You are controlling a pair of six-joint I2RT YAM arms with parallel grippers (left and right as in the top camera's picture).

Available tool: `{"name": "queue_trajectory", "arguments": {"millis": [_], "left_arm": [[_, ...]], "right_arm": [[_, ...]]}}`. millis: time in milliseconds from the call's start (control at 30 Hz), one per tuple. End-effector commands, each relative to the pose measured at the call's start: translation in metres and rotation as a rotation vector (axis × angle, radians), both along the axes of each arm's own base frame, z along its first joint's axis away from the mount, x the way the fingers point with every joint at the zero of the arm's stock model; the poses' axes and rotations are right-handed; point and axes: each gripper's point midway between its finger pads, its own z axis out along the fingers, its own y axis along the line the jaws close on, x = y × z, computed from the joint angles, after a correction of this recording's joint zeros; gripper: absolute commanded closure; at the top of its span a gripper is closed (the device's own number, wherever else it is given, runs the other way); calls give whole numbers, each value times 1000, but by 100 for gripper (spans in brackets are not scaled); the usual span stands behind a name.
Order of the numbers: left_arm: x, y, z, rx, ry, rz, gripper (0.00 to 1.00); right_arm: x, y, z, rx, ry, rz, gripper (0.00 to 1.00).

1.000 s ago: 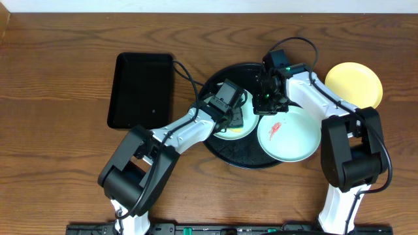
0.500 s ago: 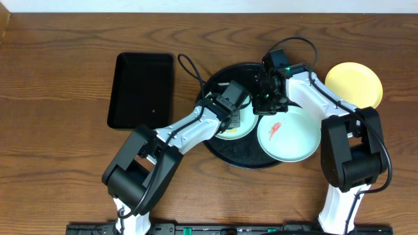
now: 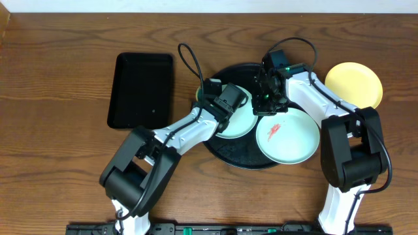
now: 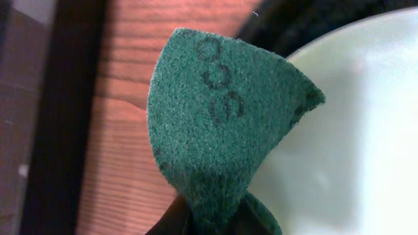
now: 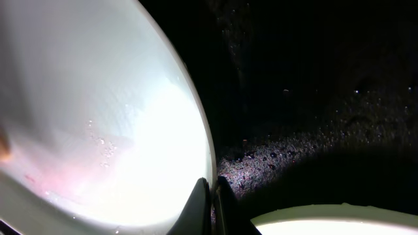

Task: Clean dirty plates on tray and stack at the side
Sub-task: 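Hold the green plate with the right gripper and scrub it with the sponge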

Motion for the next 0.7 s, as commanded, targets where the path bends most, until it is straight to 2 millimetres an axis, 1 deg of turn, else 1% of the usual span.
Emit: {"name": "queue_trajectory", "arguments": {"millis": [0,100,167,233,300,367,433,467,533,667], "left_arm": [[12,36,28,130,-105,55,92],[18,27,40,70,-142,49,92],[20,9,40,-35,-130,8,92],[21,-16,38,-163,-104,-52,92],[20,-46,36,-305,-72,-129,91],[20,-74,41,-452,-57,-184,91],[21,-94,49,-562,-62,-217,91],[23,-100,52,-596,-70,-225,91],[25,-103,55,-631,-80,-210,91],[24,-102,45,-638,-57,-179,91]], "right_arm": [[1,-18,-7,-83,-2,4,99],[0,-18,-7,-83,0,3,99],[0,-18,-7,-83,-1,3,99],[0,-18,-7,-83,-1,3,99],[0,-18,-7,-83,-1,4,99],[0,-18,-7,-83,-1,4,99],[0,-17,-7,-82,-1,5,99],[0,-17,-7,-83,-1,5,99],[0,-16,-7,-83,-1,7,99],[-1,-17,-7,-83,1,7,99]]}}
